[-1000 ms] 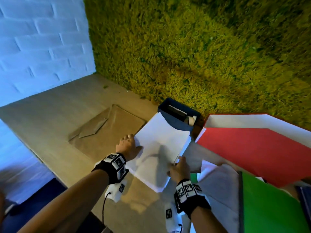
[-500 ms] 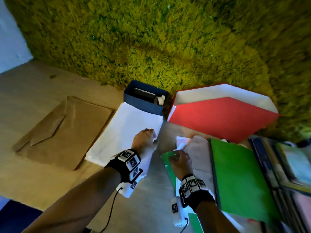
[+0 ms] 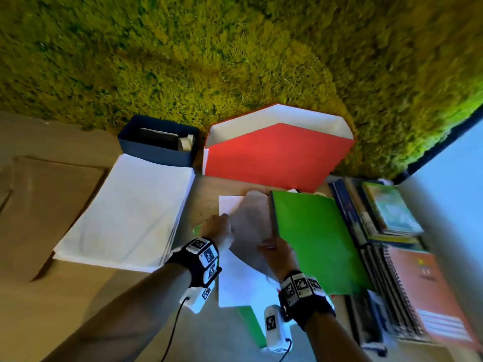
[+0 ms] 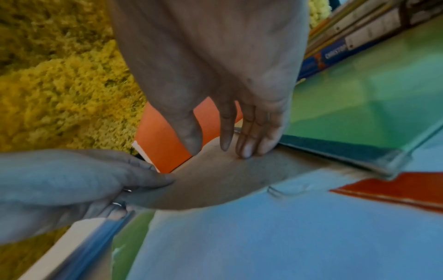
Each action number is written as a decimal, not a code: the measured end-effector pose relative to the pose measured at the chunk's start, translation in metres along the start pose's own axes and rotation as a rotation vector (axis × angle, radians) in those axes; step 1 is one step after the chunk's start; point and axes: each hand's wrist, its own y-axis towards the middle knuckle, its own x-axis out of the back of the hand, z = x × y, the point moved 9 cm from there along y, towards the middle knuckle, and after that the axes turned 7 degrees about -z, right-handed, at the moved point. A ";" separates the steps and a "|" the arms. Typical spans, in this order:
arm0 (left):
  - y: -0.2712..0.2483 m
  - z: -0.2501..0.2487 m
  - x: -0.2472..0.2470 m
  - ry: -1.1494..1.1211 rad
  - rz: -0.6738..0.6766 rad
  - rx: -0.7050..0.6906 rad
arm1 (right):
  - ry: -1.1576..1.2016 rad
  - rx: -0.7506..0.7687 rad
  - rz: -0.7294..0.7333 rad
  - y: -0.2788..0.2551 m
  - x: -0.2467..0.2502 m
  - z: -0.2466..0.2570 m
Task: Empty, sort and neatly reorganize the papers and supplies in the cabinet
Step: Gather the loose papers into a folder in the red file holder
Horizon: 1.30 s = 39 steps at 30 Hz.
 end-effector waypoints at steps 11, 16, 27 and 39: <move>-0.007 -0.060 0.120 -0.372 -0.340 -0.145 | 0.258 0.004 -0.036 0.035 0.033 0.005; -0.022 -0.088 0.201 -0.722 -0.429 -0.318 | 0.276 -0.037 -0.091 0.043 0.054 0.012; -0.049 -0.127 0.246 -1.203 -0.429 -0.543 | 1.098 -0.440 0.564 0.023 0.028 0.013; -0.035 -0.021 0.225 -0.448 -0.803 0.006 | 0.872 0.374 0.024 0.045 0.143 0.090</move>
